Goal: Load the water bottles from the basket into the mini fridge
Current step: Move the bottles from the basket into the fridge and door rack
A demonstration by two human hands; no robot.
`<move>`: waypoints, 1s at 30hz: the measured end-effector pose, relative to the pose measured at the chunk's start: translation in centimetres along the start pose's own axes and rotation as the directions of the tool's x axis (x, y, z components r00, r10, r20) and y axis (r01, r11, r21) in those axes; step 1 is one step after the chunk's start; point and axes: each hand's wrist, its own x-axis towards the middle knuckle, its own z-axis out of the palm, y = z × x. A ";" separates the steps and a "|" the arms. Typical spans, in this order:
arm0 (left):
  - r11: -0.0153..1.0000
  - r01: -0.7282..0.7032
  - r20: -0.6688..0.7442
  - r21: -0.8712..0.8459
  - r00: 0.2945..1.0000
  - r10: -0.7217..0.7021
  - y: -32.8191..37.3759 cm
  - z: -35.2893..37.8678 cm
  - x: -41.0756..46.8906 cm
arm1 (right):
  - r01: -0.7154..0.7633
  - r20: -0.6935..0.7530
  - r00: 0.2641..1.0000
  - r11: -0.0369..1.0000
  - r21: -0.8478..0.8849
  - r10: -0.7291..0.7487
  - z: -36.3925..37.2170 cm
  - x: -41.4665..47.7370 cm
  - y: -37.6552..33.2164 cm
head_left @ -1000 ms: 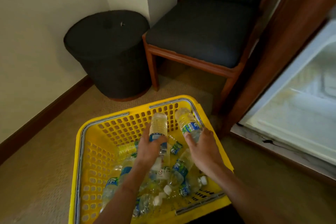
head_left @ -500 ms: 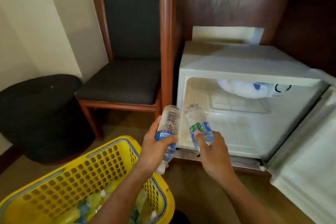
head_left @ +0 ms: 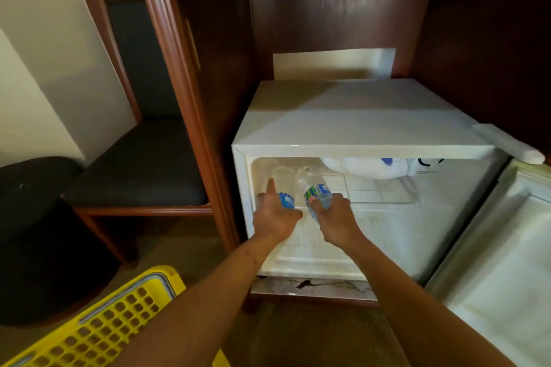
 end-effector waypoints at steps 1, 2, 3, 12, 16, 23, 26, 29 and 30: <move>0.997 -0.012 -0.024 0.078 1.000 0.013 0.0 0.4 0.7 | 0.017 0.011 1.000 1.000 -0.025 -0.017 0.2 0.7 -0.1; 0.989 -0.020 -0.045 0.148 0.999 0.027 0.0 0.7 1.2 | 0.032 0.020 0.999 0.998 -0.048 -0.031 0.5 1.3 -0.2; 0.977 -0.029 -0.061 0.210 0.997 0.043 0.1 1.1 2.0 | 0.043 0.029 0.999 0.997 -0.070 -0.041 0.8 1.9 -0.4; 0.833 -0.108 0.074 0.542 0.994 0.081 -0.7 3.1 5.6 | 0.095 0.106 0.991 0.982 -0.164 -0.078 2.7 4.6 -1.4; 0.842 -0.191 0.253 0.504 0.965 0.067 -1.8 2.3 5.5 | 0.185 0.255 0.957 0.966 -0.182 -0.136 2.5 4.6 -0.2; 0.785 -0.324 0.360 0.528 0.923 0.139 -3.7 0.9 4.7 | 0.324 0.474 0.870 0.885 -0.334 -0.139 1.7 4.6 0.9; 0.728 -0.362 0.345 0.582 0.921 0.182 -3.2 1.3 5.2 | 0.401 0.440 0.874 0.817 -0.414 -0.206 2.0 5.3 0.8; 0.698 -0.370 0.315 0.613 0.925 0.214 -2.4 1.4 6.5 | 0.495 0.382 0.868 0.631 -0.598 -0.318 2.3 6.2 0.3; 0.695 -0.371 0.313 0.616 0.925 0.217 -2.2 1.5 7.1 | 0.508 0.368 0.861 0.575 -0.641 -0.351 2.3 6.6 0.1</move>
